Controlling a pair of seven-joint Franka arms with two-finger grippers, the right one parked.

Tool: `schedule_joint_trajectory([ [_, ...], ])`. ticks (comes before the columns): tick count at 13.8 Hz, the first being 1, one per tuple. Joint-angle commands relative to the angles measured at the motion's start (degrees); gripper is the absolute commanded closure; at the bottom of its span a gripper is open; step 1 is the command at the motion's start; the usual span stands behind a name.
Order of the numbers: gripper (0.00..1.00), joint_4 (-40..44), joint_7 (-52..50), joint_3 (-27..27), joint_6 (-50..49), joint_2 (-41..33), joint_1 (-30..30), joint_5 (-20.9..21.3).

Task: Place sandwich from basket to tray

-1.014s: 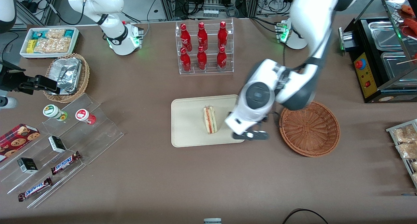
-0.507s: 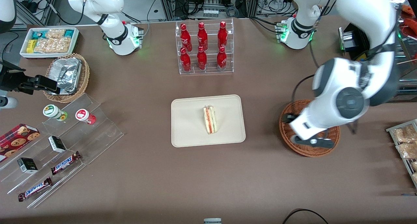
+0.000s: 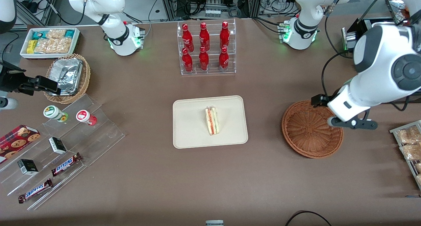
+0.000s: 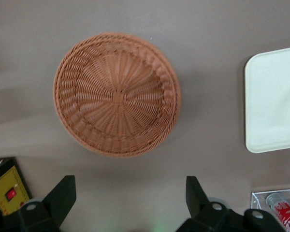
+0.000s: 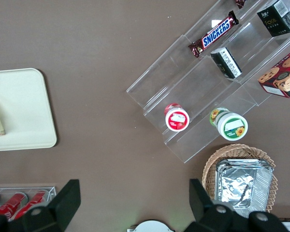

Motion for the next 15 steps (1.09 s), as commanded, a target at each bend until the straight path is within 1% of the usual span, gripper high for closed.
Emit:
schedule_joint_trajectory([
  [1,0.00,-7.6,0.4,-0.5,0.8,-7.4,1.6,-0.2],
  [5,0.00,-7.8,0.3,-0.4,-1.3,-10.5,3.5,0.1],
  [10,0.00,-7.5,0.7,-0.7,-3.1,-13.7,7.5,0.4],
  [15,0.00,-5.7,0.8,-0.7,-4.6,-13.9,7.4,1.0],
])
